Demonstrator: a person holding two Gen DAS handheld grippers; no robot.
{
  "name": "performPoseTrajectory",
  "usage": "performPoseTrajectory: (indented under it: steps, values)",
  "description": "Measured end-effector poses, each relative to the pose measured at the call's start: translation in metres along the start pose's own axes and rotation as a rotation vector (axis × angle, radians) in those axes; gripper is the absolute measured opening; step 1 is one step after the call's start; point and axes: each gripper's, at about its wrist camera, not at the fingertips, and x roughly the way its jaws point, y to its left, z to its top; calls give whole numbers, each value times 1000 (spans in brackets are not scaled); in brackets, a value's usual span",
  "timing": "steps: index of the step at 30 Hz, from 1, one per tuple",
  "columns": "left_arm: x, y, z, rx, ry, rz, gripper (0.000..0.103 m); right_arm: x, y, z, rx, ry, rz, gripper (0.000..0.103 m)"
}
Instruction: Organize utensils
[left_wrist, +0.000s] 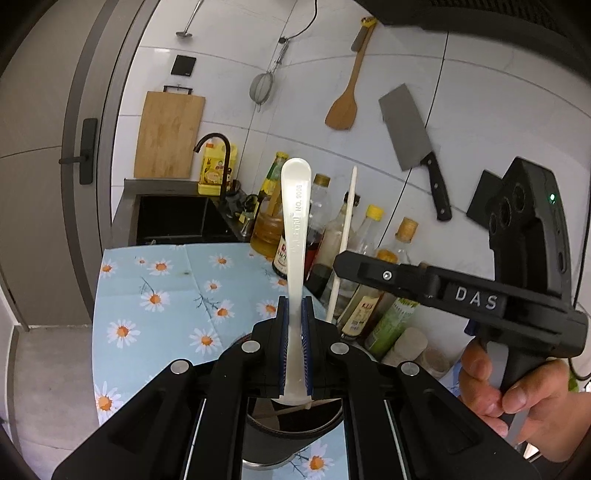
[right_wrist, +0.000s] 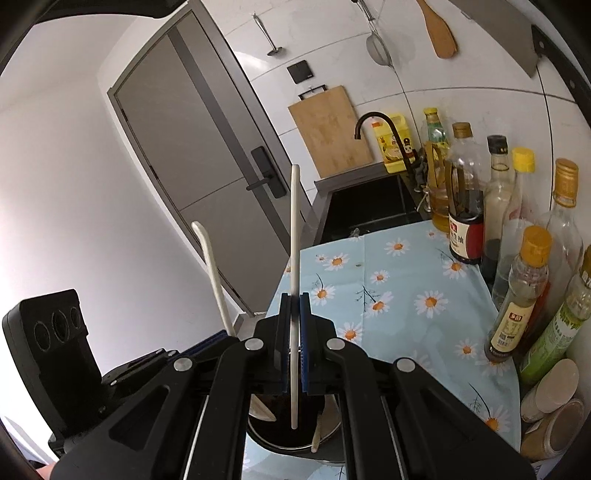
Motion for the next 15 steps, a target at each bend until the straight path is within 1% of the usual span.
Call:
performPoseTrajectory:
  steps: [3, 6, 9, 11, 12, 13, 15]
  values:
    - [5, 4, -6, -14, 25, 9, 6, 4, 0, -4, 0, 19, 6, 5]
    - [11, 6, -11, -20, 68, 9, 6, 7, -1, -7, 12, 36, 20, 6]
    - [13, 8, -13, -32, 95, 18, 6, 7, 0, -8, 19, 47, 16, 6]
    - [13, 9, -14, -45, 106, 13, 6, 7, 0, -8, 26, 53, 16, 10]
    - [13, 10, -15, -50, 112, 14, 7, 6, -1, -8, 31, 57, 17, 18]
    - [14, 11, -16, -55, 116, 15, 7, 6, -1, -9, 36, 57, 18, 20]
    - [13, 13, -18, -66, 124, 16, 7, 4, 0, -9, 35, 59, 13, 20]
